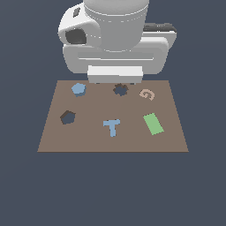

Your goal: Insert a designated object into the corresponding slot on a board.

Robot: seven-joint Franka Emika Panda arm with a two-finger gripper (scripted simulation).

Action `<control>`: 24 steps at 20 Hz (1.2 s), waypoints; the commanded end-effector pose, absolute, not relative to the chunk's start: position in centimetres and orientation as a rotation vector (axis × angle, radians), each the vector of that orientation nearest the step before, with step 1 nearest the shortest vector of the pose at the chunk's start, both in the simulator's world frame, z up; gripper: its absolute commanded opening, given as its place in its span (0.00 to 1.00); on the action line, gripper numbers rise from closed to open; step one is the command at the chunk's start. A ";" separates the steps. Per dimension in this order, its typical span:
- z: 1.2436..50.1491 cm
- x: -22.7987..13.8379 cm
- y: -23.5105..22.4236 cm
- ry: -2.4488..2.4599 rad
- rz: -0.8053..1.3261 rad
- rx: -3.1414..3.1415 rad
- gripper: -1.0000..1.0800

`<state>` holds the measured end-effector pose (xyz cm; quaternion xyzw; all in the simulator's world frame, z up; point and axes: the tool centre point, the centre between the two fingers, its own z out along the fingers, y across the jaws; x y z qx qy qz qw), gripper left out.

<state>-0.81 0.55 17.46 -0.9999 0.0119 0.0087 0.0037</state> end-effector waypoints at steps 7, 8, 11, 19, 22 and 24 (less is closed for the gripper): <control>17.2 -1.1 0.4 0.003 0.027 -3.134 0.96; 17.2 -1.2 0.4 -0.010 0.027 -3.134 0.96; 16.8 -1.6 0.2 -0.059 0.026 -3.134 0.96; 15.5 -3.3 -0.8 -0.269 0.023 -3.124 0.96; 14.8 -4.1 -1.4 -0.376 0.022 -3.113 0.96; 14.3 -4.7 -1.8 -0.455 0.021 -3.103 0.96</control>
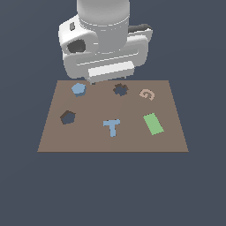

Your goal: Insert a designated object into the corresponding slot on a board.

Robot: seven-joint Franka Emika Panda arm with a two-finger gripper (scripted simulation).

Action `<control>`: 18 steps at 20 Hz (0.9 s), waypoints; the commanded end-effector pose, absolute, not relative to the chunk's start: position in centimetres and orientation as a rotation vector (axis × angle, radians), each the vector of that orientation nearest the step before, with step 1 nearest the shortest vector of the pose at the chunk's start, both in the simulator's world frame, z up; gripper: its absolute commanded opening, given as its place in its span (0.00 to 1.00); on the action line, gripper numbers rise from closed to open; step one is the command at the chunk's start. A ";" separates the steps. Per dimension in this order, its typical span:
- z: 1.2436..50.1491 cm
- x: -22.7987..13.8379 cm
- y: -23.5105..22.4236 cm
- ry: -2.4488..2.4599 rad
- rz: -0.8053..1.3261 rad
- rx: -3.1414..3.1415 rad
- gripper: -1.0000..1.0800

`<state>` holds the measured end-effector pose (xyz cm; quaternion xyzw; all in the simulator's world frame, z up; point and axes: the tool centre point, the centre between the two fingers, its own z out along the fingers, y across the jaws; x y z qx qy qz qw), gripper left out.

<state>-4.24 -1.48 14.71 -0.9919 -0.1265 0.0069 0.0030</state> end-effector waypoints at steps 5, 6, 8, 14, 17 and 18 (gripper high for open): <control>12.9 -6.1 -3.3 -0.678 0.018 -3.062 0.96; 12.6 -6.4 -3.7 -0.725 0.017 -3.052 0.96; 12.0 -6.9 -4.4 -0.818 0.016 -3.028 0.96; 10.1 -8.2 -6.7 -1.090 0.012 -2.942 0.96; 9.2 -8.6 -7.9 -1.222 0.009 -2.891 0.96; 8.9 -8.7 -8.4 -1.263 0.009 -2.873 0.96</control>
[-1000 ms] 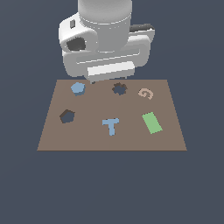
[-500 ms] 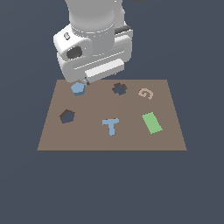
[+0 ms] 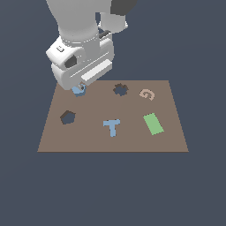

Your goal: Insert a designated object into the corresponding slot on a board.

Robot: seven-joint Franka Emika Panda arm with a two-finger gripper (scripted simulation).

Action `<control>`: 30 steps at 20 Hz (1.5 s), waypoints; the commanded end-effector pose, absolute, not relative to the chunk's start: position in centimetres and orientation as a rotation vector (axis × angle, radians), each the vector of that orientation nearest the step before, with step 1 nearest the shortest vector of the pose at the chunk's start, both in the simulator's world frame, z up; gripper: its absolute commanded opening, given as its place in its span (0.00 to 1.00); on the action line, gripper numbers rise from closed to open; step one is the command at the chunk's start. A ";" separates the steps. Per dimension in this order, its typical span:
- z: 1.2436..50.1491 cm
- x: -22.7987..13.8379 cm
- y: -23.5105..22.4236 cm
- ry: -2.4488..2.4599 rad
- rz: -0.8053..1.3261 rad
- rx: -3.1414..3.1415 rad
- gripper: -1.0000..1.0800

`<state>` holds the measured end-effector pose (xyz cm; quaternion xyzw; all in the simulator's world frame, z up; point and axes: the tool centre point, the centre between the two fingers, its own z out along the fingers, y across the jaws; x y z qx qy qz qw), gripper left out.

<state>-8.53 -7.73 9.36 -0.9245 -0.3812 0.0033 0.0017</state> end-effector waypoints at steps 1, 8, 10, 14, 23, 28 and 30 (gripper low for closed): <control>8.6 -8.8 -8.7 -1.303 0.008 -2.855 0.96; 6.9 -9.1 -11.2 -1.535 0.004 -2.739 0.96; 6.5 -9.1 -11.7 -1.587 0.003 -2.709 0.96; 5.9 -9.1 -12.7 -1.673 0.001 -2.658 0.96; 5.0 -8.8 -13.8 -1.776 0.000 -2.591 0.96; 5.0 -8.9 -13.9 -1.777 0.000 -2.590 0.96; 4.7 -8.8 -13.9 -1.778 0.000 -2.590 0.96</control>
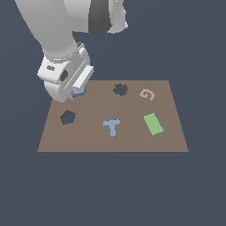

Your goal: Insert a designated object into the corresponding slot on a board.

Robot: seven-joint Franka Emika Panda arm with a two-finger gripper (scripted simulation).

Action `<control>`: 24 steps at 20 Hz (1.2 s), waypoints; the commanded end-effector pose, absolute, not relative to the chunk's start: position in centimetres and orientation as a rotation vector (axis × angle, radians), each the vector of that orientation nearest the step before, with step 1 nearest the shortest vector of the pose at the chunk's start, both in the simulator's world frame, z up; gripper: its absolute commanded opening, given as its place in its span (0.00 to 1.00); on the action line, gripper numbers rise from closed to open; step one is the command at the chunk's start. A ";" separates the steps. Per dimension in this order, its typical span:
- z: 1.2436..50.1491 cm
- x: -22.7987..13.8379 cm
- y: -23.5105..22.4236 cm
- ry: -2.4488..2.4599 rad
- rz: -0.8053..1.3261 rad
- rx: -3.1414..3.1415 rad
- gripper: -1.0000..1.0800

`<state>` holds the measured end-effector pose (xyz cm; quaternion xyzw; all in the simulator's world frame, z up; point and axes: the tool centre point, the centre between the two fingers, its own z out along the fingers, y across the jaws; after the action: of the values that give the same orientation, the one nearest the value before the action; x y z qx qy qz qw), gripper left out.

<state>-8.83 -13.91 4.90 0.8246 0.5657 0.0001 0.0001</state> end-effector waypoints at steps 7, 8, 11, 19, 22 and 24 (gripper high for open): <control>3.0 -8.8 -13.9 1.783 0.000 2.587 0.96; 3.0 -8.8 -13.9 1.783 0.000 2.587 0.96; 3.0 -8.8 -13.9 1.783 0.000 2.587 0.00; 3.1 -8.8 -13.9 1.782 0.001 2.586 0.00; 3.4 -8.8 -13.9 1.783 0.000 2.587 0.00; 3.3 -8.8 -13.9 1.783 0.000 2.587 0.00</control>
<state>-8.77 -13.91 3.37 0.8234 0.5675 0.0002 0.0003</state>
